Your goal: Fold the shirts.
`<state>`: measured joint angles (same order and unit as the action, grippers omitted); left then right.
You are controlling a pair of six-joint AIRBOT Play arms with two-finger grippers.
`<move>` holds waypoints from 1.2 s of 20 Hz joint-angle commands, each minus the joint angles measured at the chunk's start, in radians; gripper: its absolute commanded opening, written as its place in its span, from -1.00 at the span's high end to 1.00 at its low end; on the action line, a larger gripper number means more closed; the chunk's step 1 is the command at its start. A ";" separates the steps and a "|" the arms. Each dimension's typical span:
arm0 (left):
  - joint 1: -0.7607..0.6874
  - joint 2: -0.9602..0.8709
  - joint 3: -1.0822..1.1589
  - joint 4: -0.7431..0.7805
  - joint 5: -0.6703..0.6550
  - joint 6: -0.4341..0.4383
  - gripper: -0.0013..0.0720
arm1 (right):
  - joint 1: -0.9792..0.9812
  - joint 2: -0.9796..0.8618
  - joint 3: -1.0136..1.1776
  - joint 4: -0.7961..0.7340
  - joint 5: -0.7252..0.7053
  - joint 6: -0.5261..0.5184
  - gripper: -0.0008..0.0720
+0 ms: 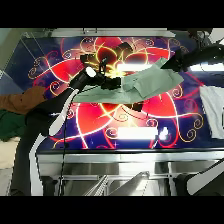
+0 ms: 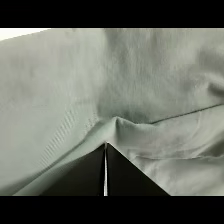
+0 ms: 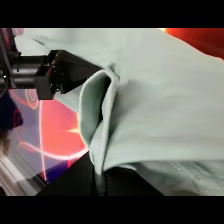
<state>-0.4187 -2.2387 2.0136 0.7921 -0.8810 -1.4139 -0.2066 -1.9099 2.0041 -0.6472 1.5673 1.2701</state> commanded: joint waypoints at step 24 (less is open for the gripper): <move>0.627 1.006 -0.490 -0.008 -0.570 0.147 0.93 | 0.891 -0.333 0.007 0.514 -1.104 -0.101 -0.50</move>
<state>0.1661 -1.3048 1.6363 0.7868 -1.4590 -1.3376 0.6094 -2.1445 2.0098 -0.3130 0.6716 1.2606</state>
